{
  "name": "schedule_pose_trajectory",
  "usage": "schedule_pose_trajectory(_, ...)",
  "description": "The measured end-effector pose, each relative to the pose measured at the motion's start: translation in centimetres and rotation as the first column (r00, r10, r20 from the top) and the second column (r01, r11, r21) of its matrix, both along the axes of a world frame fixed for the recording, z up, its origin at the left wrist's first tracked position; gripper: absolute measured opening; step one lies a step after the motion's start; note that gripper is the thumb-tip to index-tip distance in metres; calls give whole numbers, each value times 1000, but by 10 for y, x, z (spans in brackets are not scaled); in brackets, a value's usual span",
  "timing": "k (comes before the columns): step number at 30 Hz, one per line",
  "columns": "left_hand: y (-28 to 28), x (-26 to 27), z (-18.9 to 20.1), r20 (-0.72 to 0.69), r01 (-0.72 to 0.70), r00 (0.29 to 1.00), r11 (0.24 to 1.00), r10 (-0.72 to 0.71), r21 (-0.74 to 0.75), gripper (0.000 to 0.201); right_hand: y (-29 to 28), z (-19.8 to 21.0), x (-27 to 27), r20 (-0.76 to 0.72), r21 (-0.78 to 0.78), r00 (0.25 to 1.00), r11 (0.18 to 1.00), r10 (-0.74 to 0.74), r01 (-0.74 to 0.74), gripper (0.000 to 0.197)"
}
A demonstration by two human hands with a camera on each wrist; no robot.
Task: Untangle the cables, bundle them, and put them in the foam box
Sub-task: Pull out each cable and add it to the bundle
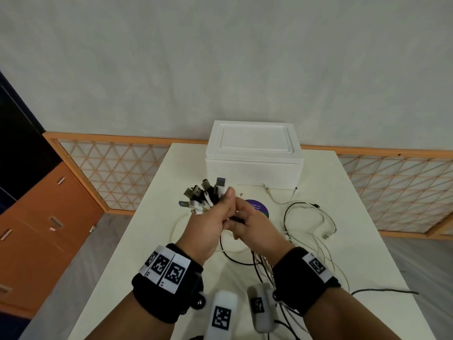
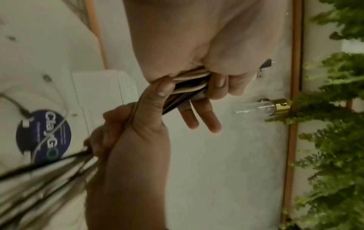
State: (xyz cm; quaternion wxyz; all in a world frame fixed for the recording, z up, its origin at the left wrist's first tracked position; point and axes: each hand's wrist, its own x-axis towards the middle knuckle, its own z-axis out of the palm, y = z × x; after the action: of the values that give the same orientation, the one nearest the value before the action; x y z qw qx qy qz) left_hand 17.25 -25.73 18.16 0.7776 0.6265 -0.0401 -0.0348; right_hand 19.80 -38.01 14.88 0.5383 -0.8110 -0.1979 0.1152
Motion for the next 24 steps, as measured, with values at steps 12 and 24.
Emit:
schedule_pose_trajectory(12, -6, -17, 22, 194, 150, 976, 952, -99, -266, 60, -22, -30, 3, -57, 156, 998, 988, -6, 14, 14)
schedule_pose_trajectory(24, 19, 21, 14, 20, -65, 996, 840, 90, -539, 56, -18, -27, -2, 18, 95, 993, 989, -115, 113, 18)
